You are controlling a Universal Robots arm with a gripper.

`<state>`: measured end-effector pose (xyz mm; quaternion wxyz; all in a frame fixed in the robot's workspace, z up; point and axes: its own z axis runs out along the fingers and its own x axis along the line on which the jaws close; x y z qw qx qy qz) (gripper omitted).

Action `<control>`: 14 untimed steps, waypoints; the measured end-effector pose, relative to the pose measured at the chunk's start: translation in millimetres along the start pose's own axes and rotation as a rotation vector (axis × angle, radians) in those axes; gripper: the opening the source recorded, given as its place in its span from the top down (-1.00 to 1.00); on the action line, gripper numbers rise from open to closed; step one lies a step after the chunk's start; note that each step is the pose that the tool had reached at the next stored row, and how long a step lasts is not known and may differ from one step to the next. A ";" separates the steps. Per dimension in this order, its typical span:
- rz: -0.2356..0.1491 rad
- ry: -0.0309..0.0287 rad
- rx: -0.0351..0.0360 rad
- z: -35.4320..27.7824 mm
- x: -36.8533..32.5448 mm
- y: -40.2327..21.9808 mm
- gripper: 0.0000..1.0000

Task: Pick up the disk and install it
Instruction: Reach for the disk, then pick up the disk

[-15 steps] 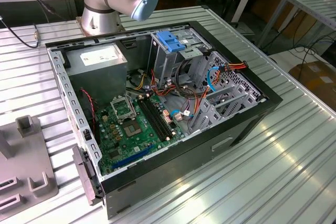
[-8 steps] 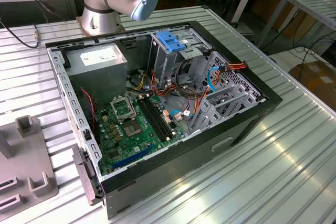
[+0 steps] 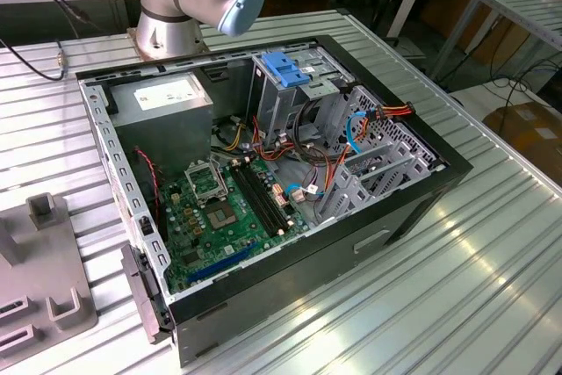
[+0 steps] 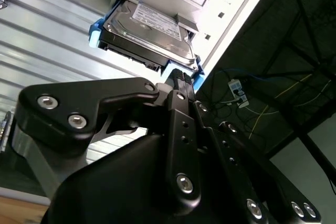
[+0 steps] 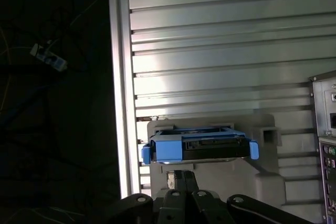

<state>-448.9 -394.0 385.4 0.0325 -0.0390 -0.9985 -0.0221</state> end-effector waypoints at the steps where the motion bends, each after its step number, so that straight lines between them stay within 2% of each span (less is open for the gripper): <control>1: 0.000 0.0011 0.0001 0.1 1.0 0.0 0.80; 3: 0.000 0.0027 0.0003 0.3 1.8 -0.1 0.80; 14: 0.000 0.0029 0.0002 0.3 2.0 -0.1 0.80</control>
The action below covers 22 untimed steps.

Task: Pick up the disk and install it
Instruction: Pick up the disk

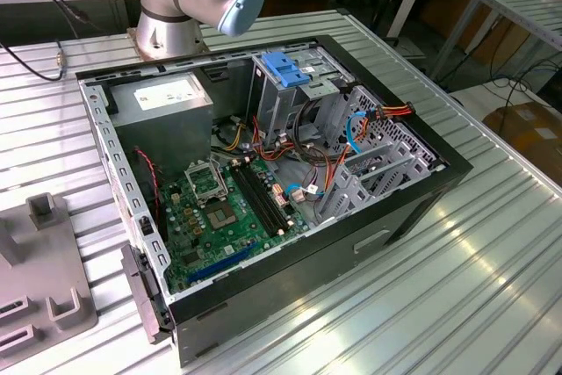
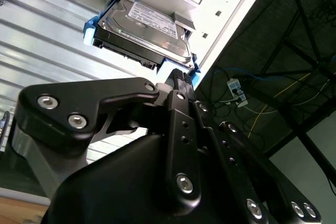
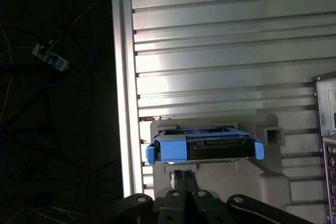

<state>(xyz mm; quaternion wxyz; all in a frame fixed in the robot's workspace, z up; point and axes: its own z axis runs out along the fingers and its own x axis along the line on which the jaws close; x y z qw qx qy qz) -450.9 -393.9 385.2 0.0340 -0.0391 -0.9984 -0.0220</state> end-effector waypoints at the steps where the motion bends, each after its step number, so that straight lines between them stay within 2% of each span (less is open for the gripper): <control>1: 0.000 0.0001 0.0000 0.0 0.0 0.0 0.80; 5: -0.006 0.0003 0.0004 0.0 0.0 0.0 0.80; 11: -0.058 0.0025 0.0041 0.0 0.0 0.0 0.80; 12: -0.089 0.0037 0.0062 0.0 0.0 0.0 0.80; 14: -0.113 0.0048 0.0079 0.0 0.0 0.0 0.80; 16: -0.167 0.0070 0.0117 0.0 0.0 0.0 0.80; 22: -0.226 0.0095 0.0158 0.0 0.0 0.0 0.80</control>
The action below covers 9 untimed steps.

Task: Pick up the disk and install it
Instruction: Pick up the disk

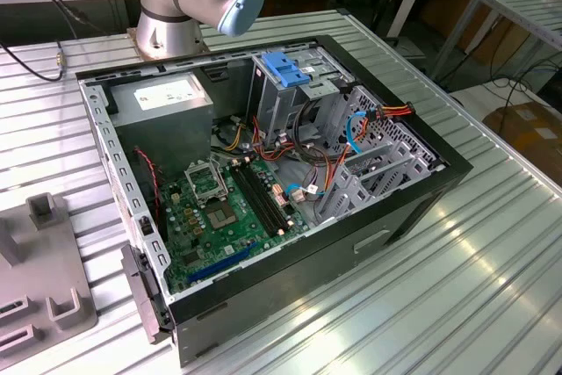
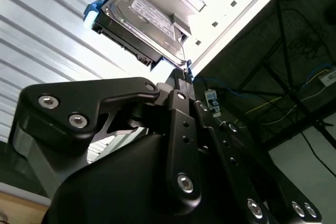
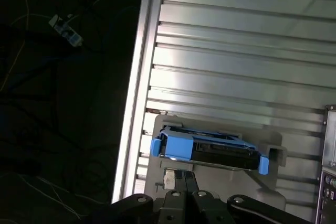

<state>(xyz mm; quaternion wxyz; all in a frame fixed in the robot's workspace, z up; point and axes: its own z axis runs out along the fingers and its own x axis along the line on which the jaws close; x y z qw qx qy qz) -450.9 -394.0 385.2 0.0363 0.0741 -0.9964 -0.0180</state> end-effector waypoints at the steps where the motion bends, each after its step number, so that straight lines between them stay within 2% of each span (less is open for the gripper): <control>1: -0.009 0.0003 0.0006 0.0 0.0 0.0 0.80; 9: -0.125 0.0051 0.0087 0.0 0.0 0.0 0.80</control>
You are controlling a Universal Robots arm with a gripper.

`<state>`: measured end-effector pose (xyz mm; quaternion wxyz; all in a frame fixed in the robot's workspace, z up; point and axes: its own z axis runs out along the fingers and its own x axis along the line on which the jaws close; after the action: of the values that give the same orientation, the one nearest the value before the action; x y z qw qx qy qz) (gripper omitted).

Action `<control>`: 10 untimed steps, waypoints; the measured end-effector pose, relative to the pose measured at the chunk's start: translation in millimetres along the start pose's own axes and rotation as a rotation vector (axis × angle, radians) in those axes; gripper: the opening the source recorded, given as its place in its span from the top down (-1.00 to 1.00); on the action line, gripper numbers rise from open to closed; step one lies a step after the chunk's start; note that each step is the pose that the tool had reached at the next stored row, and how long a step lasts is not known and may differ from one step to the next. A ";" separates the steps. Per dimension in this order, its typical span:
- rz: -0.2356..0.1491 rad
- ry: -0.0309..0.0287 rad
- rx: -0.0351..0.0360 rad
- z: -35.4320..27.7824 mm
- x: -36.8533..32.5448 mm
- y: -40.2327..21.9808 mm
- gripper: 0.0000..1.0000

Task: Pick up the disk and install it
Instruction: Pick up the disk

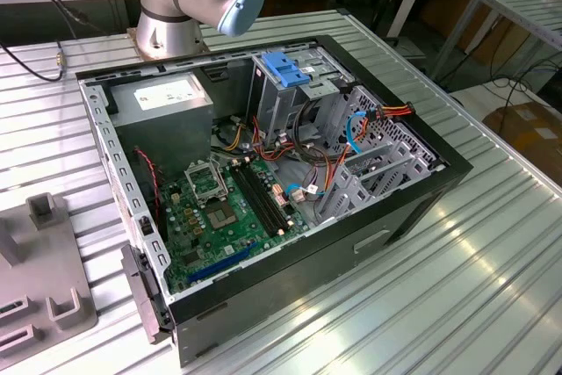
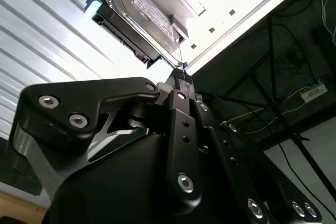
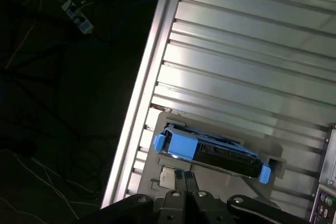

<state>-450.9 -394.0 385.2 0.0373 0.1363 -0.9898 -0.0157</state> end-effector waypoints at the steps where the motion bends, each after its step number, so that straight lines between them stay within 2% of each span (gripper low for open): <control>1: -0.010 0.0004 0.0007 0.0 0.0 0.0 0.80; 10: -0.118 0.0050 0.0097 0.2 0.0 0.0 0.80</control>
<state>-450.9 -394.0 385.0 0.0382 0.1945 -0.9801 -0.0127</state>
